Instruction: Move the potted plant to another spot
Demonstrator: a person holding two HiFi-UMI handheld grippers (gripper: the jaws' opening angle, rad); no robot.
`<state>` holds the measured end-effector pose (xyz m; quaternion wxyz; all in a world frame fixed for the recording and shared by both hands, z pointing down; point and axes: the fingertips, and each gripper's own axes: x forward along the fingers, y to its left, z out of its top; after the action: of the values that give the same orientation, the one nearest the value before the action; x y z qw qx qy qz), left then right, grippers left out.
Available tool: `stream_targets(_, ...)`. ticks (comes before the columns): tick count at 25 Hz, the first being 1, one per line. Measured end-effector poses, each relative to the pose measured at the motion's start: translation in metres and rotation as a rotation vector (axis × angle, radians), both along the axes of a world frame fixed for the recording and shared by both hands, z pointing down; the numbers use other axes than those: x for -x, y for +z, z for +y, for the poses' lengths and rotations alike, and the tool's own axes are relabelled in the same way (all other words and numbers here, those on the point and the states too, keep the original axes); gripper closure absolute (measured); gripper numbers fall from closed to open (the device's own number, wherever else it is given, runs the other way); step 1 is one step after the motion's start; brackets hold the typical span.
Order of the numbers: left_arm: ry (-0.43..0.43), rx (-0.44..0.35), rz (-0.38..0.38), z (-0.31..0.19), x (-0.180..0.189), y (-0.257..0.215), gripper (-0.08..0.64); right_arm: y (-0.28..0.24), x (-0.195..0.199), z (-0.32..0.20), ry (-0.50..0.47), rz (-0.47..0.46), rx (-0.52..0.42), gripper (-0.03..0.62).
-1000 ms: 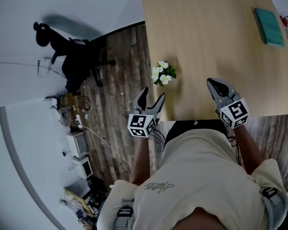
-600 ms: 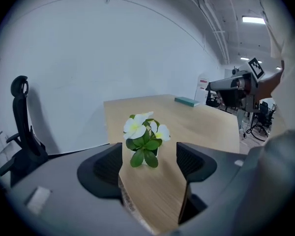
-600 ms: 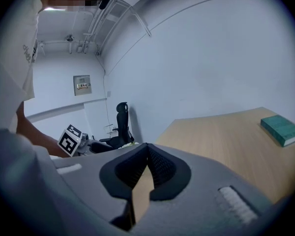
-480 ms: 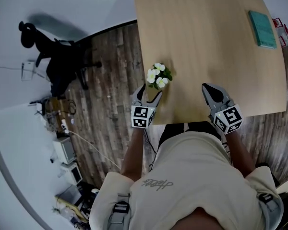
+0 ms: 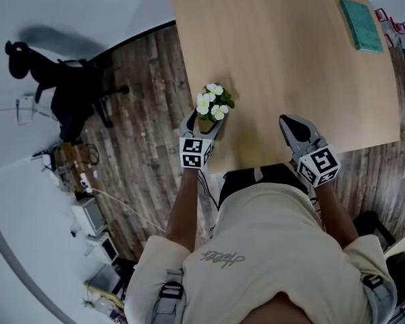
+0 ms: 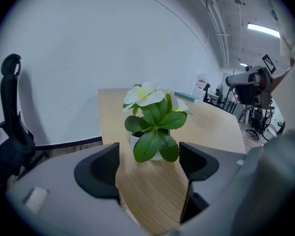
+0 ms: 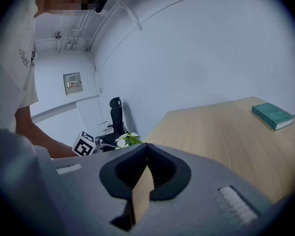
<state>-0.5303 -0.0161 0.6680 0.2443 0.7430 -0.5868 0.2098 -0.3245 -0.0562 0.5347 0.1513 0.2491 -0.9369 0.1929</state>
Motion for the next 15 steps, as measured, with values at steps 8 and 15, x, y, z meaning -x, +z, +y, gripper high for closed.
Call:
stream_targets(8,0.015,-0.005,-0.018,-0.019,-0.007,0.006,0.144,0.003,0.005,-0.002,0.003,-0.004,0.029,0.589)
stream_targets(15,0.025,-0.026,-0.033,-0.036,-0.008,0.009,0.141,0.009,0.008,-0.008,-0.005,-0.004,0.056,0.589)
